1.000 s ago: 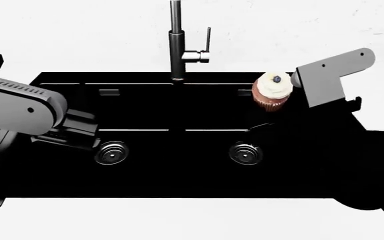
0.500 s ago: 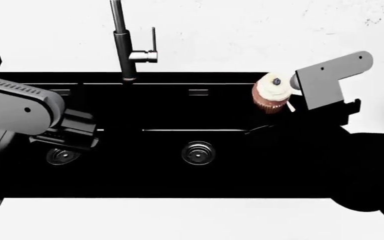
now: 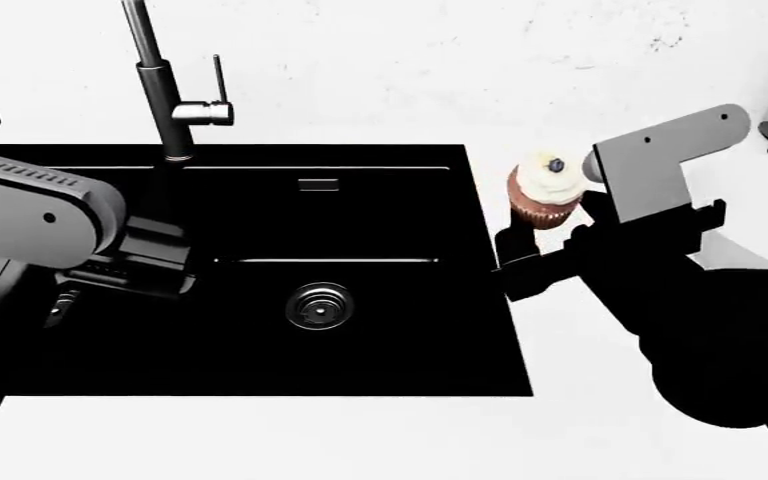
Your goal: Move the fresh-baked cupcake off the tray onto the counter, and place the bowl used for mixing into the sink.
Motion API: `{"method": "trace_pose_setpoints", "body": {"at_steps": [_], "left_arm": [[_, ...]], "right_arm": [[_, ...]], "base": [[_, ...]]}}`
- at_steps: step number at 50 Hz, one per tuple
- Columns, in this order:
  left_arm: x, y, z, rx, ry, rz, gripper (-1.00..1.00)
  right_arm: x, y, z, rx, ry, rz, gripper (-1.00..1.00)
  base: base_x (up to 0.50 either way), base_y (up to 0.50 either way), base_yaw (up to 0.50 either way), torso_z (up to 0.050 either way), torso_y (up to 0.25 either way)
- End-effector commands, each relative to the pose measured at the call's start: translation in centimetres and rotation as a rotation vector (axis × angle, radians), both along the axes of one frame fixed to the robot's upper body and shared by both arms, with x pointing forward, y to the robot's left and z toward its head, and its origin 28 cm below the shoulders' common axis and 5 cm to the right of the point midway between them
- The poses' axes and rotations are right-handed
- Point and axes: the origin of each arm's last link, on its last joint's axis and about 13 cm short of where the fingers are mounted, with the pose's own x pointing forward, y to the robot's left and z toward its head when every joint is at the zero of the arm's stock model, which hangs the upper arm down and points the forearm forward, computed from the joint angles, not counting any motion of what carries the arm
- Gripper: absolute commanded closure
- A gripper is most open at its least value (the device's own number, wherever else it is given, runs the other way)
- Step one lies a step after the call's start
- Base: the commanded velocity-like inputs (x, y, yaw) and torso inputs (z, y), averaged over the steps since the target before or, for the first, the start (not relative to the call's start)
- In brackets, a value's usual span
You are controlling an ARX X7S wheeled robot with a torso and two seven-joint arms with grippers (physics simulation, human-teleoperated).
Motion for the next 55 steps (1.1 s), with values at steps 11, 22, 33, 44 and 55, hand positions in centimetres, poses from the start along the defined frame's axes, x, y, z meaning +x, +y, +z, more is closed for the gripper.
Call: {"method": "trace_pose_setpoints", "body": {"at_steps": [11, 22, 33, 44, 55], "left_arm": [[0.0, 0.1, -0.1, -0.003, -0.001, 0.005, -1.00], [0.1, 0.3, -0.4, -0.006, 0.005, 0.009, -1.00], [0.1, 0.3, -0.6, -0.009, 0.008, 0.010, -1.00], [0.1, 0.4, -0.8, -0.008, 0.012, 0.017, -1.00], [0.1, 0.4, -0.7, -0.018, 0.011, 0.015, -1.00]], "right_arm": [[-1.0, 0.1, -1.2, -0.011, 0.041, 0.035, 1.00], [0.2, -0.2, -3.5, 0.014, 0.053, -0.062, 1.00], [1.2, -0.6, -4.4, 0.056, 0.021, -0.152, 1.00], [1.8, -1.0, -5.2, 0.074, 0.006, -0.240, 1.00], [2.1, -1.2, -5.9, 0.086, 0.015, -0.266, 1.00]], "base": [[0.00, 0.00, 0.00, 0.000, 0.000], [0.00, 0.00, 0.00, 0.000, 0.000], [0.00, 0.00, 0.00, 0.000, 0.000], [0.00, 0.00, 0.00, 0.000, 0.000], [0.00, 0.00, 0.00, 0.000, 0.000]]}}
